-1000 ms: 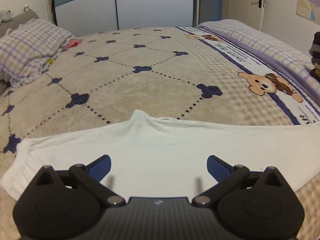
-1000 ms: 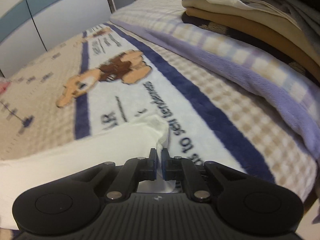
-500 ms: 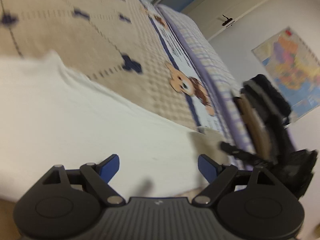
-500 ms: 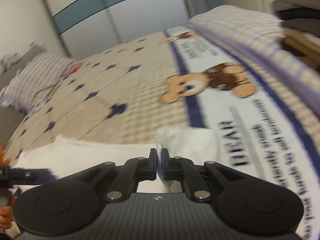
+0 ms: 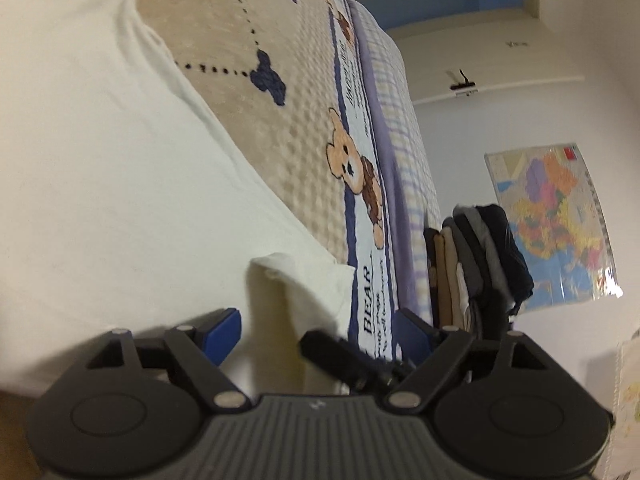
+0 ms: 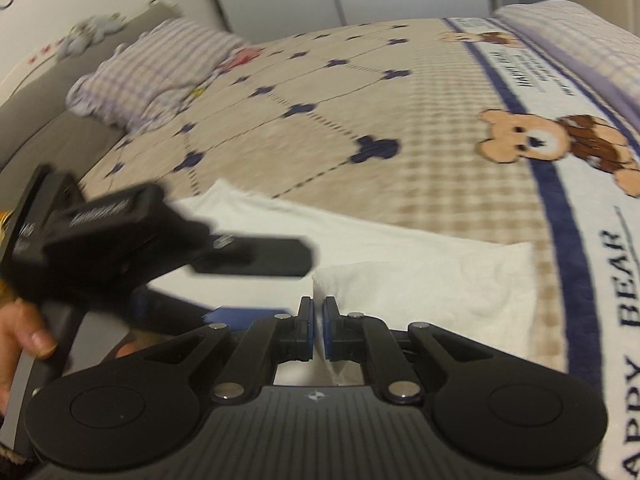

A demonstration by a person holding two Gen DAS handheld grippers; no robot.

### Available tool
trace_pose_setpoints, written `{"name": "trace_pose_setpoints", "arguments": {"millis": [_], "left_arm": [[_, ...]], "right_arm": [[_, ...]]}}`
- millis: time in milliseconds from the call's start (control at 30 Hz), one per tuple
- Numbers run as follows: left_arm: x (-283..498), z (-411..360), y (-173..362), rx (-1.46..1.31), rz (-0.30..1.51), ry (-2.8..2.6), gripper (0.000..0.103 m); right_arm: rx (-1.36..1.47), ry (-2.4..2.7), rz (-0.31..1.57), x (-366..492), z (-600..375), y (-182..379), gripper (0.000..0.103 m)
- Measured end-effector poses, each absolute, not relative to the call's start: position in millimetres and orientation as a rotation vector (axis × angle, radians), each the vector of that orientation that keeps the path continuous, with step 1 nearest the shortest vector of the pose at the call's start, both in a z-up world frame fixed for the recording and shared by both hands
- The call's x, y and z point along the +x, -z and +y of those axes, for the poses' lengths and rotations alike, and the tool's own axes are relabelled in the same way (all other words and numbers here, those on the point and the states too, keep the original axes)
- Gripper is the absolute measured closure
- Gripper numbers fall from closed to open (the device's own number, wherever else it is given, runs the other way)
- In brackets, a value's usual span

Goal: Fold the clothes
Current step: 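Grasp the garment edge with the left gripper while the right gripper holds its end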

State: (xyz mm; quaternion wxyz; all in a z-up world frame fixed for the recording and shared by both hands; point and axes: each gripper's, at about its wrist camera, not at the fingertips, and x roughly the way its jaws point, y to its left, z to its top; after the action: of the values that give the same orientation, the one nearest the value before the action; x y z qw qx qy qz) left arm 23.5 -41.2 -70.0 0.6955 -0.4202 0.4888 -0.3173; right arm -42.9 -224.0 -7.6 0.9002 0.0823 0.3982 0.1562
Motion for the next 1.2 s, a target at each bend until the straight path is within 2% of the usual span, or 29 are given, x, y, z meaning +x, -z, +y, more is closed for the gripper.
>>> {"name": "trace_pose_setpoints", "arguments": {"millis": [233,267,333,400,500,667,1200], "left_arm": [[22.7,-44.4,68.1,-0.901,1.086,0.642,0.062],[22.7,-43.7,67.5,-0.895,1.081,0.627,0.07],[22.8,-41.7,66.0,-0.881,1.07,0.597,0.073],[23.5,-36.7,63.7,-0.863,1.058,0.566,0.085],[24.7,-28.8,60.8,-0.834,1.039,0.523,0.095],[23.6,-10.1,53.7,-0.796,0.998,0.477,0.1],[21.3,54.8,32.3,-0.653,0.929,0.37,0.1]], "right_arm": [[0.14,-0.376,0.841,-42.2,-201.1,8.8,0.097],[0.139,-0.382,0.843,-42.2,-198.7,8.8,0.097],[0.133,-0.389,0.843,-42.0,-193.7,8.9,0.097],[0.129,-0.394,0.843,-41.7,-188.8,9.0,0.097],[0.133,-0.4,0.841,-40.7,-182.0,8.7,0.097],[0.156,-0.409,0.836,-36.7,-170.1,8.5,0.097],[0.266,-0.465,0.803,-22.9,-117.5,7.7,0.097]]}}
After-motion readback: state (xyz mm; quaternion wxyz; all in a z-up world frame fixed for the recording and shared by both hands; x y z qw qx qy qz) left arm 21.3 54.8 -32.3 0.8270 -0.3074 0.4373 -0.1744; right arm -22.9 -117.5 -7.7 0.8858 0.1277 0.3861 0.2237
